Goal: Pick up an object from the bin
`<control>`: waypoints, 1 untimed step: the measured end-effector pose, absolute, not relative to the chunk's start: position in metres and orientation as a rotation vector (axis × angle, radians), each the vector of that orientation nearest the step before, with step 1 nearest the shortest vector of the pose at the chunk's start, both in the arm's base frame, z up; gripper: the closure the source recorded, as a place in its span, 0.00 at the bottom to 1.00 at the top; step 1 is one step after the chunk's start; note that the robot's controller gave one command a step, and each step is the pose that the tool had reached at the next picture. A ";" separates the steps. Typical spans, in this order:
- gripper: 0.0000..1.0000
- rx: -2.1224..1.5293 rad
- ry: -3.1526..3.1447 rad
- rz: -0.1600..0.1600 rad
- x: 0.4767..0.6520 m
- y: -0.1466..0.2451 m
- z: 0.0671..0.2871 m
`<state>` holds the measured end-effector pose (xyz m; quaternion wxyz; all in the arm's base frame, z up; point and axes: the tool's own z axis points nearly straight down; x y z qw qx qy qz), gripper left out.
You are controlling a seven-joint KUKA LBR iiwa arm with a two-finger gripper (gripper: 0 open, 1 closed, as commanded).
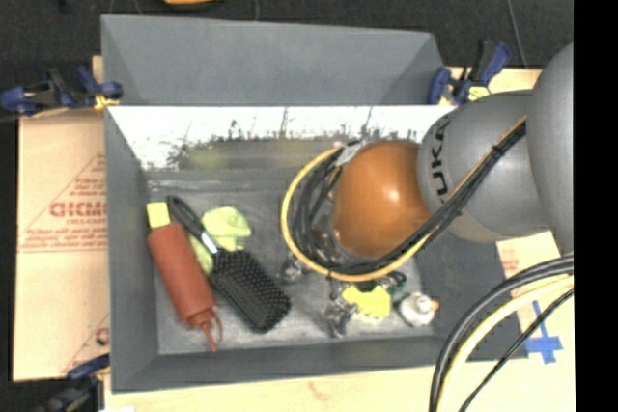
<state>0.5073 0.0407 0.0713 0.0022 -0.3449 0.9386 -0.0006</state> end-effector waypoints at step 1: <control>0.00 -1.396 2.812 -0.003 0.508 0.044 0.081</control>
Offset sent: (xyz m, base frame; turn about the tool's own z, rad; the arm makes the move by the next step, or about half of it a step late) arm -0.0077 0.0182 -0.0013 -0.4589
